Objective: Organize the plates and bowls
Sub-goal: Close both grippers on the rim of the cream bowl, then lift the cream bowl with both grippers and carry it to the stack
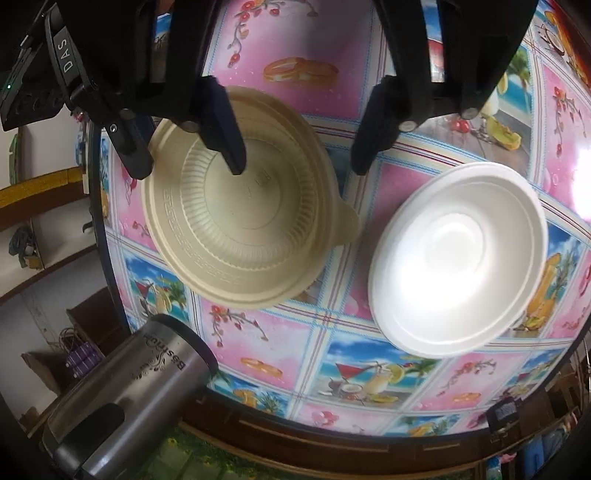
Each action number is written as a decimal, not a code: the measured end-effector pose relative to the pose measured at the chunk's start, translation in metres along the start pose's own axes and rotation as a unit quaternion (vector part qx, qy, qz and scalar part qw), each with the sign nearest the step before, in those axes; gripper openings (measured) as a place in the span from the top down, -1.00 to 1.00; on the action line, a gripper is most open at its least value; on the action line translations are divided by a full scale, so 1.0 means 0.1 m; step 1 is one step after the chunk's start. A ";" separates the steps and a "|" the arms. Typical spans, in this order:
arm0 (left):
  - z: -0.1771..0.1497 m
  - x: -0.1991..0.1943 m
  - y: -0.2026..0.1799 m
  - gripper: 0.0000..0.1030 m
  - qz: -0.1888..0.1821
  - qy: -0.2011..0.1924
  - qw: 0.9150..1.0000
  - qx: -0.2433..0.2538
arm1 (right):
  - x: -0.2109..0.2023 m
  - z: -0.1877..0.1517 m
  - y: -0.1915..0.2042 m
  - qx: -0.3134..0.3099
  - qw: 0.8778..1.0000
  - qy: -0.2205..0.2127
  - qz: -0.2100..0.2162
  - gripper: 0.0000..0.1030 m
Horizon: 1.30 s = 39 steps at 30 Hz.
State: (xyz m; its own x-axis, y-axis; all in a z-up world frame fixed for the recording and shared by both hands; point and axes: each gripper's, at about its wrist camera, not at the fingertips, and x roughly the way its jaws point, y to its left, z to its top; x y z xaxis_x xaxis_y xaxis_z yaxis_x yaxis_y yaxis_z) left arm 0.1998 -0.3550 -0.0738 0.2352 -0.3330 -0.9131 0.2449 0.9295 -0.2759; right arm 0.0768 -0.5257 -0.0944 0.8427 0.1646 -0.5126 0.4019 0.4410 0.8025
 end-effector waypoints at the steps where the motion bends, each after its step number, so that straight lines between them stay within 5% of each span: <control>1: 0.00 0.02 0.00 0.00 0.001 0.001 1.000 0.000 | 0.01 0.00 0.00 0.000 1.000 0.001 -0.001 0.35; 5: -0.01 0.09 0.05 0.50 -0.009 0.012 1.000 -0.005 | 0.03 0.00 0.00 -0.004 1.000 0.001 -0.014 0.35; 7: -0.01 0.09 0.06 0.59 -0.013 0.010 1.000 -0.004 | 0.05 0.01 0.00 -0.006 1.000 0.003 -0.016 0.40; 10: -0.03 0.08 0.06 0.60 -0.013 0.005 1.000 0.003 | 0.07 0.01 0.02 -0.012 1.000 0.010 -0.019 0.69; 14: -0.05 0.07 0.07 0.61 -0.013 0.002 1.000 0.008 | 0.08 0.00 0.02 -0.009 1.000 0.013 -0.022 0.79; 27: -0.28 -0.07 0.11 0.61 -0.031 0.002 0.999 0.031 | -0.11 -0.18 -0.01 0.002 0.999 0.032 -0.038 0.83; 39: -0.84 -0.49 0.22 0.61 -0.023 -0.052 0.995 0.084 | -0.58 -0.64 0.06 -0.016 0.999 0.027 -0.027 0.83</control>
State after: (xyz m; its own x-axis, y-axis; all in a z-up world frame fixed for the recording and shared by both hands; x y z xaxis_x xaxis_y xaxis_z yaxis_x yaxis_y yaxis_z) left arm 0.1143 -0.3051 -0.0607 0.3134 -0.3964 -0.8629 0.4100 0.8761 -0.2536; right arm 0.0070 -0.4760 -0.0796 0.7994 0.1872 -0.5710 0.4331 0.4791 0.7634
